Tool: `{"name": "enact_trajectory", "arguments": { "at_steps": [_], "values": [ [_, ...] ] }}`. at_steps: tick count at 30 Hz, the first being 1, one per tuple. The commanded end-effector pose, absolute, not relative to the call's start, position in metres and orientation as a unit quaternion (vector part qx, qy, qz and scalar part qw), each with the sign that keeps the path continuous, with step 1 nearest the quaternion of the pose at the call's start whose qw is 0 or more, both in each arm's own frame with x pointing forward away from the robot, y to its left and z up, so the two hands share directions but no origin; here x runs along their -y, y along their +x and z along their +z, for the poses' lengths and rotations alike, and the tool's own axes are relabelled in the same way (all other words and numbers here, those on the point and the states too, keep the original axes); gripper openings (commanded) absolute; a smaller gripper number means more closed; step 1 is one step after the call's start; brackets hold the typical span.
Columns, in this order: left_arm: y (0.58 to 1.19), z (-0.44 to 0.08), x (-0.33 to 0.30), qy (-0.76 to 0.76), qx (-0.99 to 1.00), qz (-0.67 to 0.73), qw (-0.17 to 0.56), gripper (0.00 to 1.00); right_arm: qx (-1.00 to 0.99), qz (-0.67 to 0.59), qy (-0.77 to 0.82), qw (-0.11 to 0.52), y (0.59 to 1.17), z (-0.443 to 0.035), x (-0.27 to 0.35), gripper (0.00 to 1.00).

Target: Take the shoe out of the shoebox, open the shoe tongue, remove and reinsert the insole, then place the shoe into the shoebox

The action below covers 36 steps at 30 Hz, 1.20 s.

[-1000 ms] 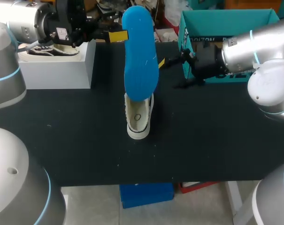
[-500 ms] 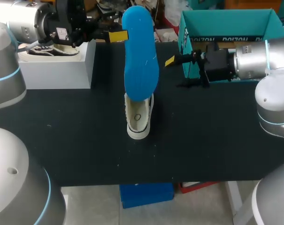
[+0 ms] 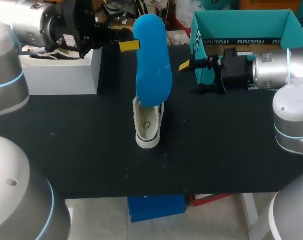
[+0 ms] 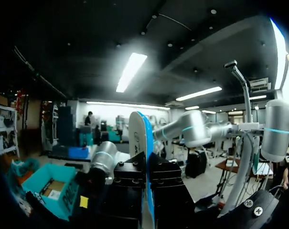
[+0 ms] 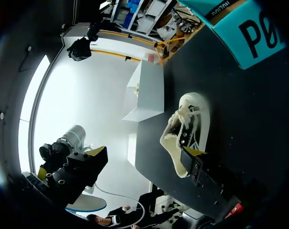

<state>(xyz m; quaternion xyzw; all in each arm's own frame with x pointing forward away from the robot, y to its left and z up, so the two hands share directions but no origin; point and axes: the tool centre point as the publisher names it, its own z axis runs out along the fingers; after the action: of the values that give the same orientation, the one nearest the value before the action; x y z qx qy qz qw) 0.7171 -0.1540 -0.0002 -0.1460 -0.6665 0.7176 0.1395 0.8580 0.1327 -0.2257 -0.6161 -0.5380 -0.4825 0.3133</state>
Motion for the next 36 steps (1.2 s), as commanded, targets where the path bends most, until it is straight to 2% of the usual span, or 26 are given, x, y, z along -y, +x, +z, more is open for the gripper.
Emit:
{"name": "enact_trajectory", "arguments": {
  "at_steps": [1,4,8,11,13,30,34,36],
  "values": [
    [0.706,-0.008,0.156,-0.328,0.688,0.646,-0.046,0.00,0.537,-0.484,-0.616,0.313,0.857,-0.226,-0.133,1.00],
    [0.696,-0.021,0.156,-0.389,0.685,0.603,-0.125,0.00,0.537,-0.484,-0.616,0.313,0.857,-0.226,-0.133,1.00],
    [0.684,-0.042,0.159,-0.449,0.671,0.564,-0.173,0.00,0.537,-0.484,-0.616,0.313,0.857,-0.226,-0.133,1.00],
    [0.681,-0.050,0.160,-0.450,0.663,0.578,-0.156,0.00,0.537,-0.484,-0.616,0.313,0.857,-0.226,-0.133,1.00],
    [0.694,-0.052,0.160,-0.365,0.676,0.635,-0.074,0.00,0.537,-0.484,-0.616,0.313,0.857,-0.226,-0.133,1.00],
    [0.694,-0.052,0.160,-0.365,0.676,0.635,-0.074,0.00,0.537,-0.484,-0.616,0.313,0.857,-0.226,-0.133,1.00],
    [0.662,-0.058,0.164,-0.431,0.655,0.600,-0.157,0.00,0.537,-0.484,-0.616,0.313,0.857,-0.226,-0.133,1.00],
    [0.650,-0.072,0.162,-0.431,0.649,0.605,-0.162,0.00,0.537,-0.484,-0.616,0.313,0.857,-0.226,-0.133,1.00]
  ]
}}
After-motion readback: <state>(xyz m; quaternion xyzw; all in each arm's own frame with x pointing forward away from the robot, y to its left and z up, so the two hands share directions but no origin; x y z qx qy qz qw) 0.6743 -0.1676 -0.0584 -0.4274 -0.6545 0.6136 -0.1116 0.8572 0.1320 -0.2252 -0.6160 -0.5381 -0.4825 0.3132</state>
